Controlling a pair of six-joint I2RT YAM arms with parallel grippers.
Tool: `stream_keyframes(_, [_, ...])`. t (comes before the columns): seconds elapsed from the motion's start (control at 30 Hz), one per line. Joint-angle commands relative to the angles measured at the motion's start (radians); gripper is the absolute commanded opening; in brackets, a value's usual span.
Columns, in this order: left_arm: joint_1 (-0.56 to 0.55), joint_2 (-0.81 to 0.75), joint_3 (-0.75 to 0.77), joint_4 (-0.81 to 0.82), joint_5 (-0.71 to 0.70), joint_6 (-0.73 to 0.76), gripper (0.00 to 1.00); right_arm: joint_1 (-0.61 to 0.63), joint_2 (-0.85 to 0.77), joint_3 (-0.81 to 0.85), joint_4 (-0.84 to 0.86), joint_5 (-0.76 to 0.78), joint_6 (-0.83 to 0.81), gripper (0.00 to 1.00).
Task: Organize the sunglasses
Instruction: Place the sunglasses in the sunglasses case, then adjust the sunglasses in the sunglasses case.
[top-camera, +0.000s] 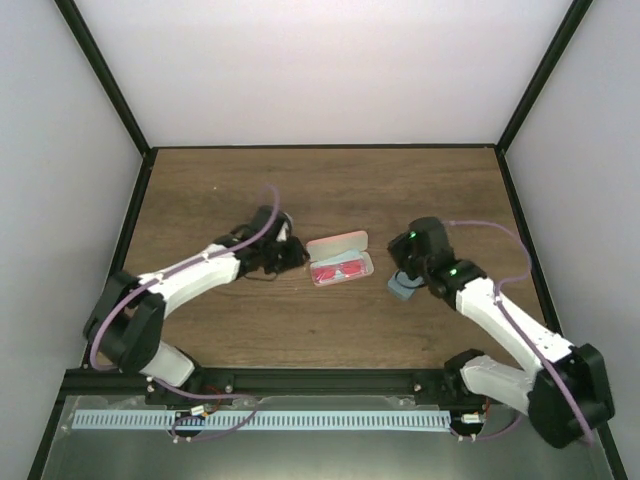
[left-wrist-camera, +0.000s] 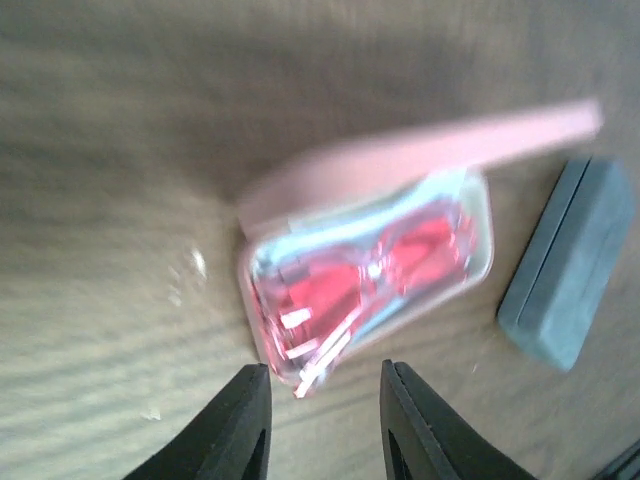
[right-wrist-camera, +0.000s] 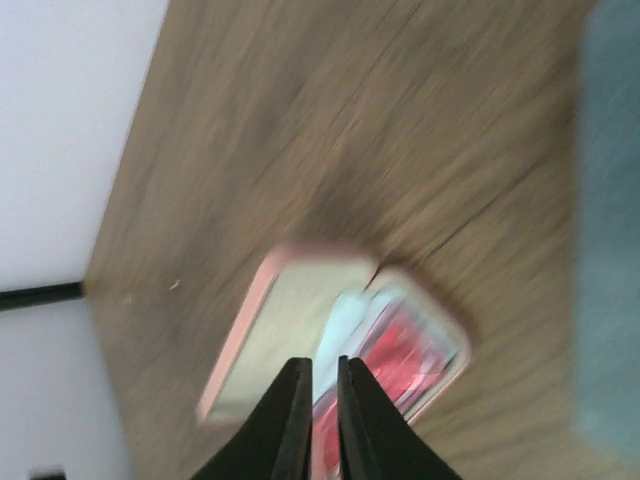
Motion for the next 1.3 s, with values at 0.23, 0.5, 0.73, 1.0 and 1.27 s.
stream_keyframes(0.23, [-0.109, 0.143, 0.046, -0.007, -0.006, -0.082, 0.32, -0.378, 0.473, 0.245, -0.076, -0.48, -0.443, 0.02])
stream_keyframes(0.5, [-0.133, 0.226, 0.107, -0.072, 0.016, -0.088, 0.15, -0.377, 0.609, 0.282, -0.044, -0.561, -0.504, 0.02])
stream_keyframes(0.73, [-0.135, 0.167, 0.023, -0.054, -0.001, -0.095, 0.05, -0.377, 0.665, 0.283, -0.031, -0.6, -0.539, 0.02])
stream_keyframes(1.0, [-0.135, 0.249, 0.071, -0.07, -0.022, -0.098, 0.05, -0.378, 0.694, 0.284, -0.019, -0.628, -0.549, 0.02])
stream_keyframes(1.27, [-0.134, 0.361, 0.195, -0.091, -0.017, -0.051, 0.06, -0.377, 0.714, 0.286, -0.026, -0.631, -0.567, 0.03])
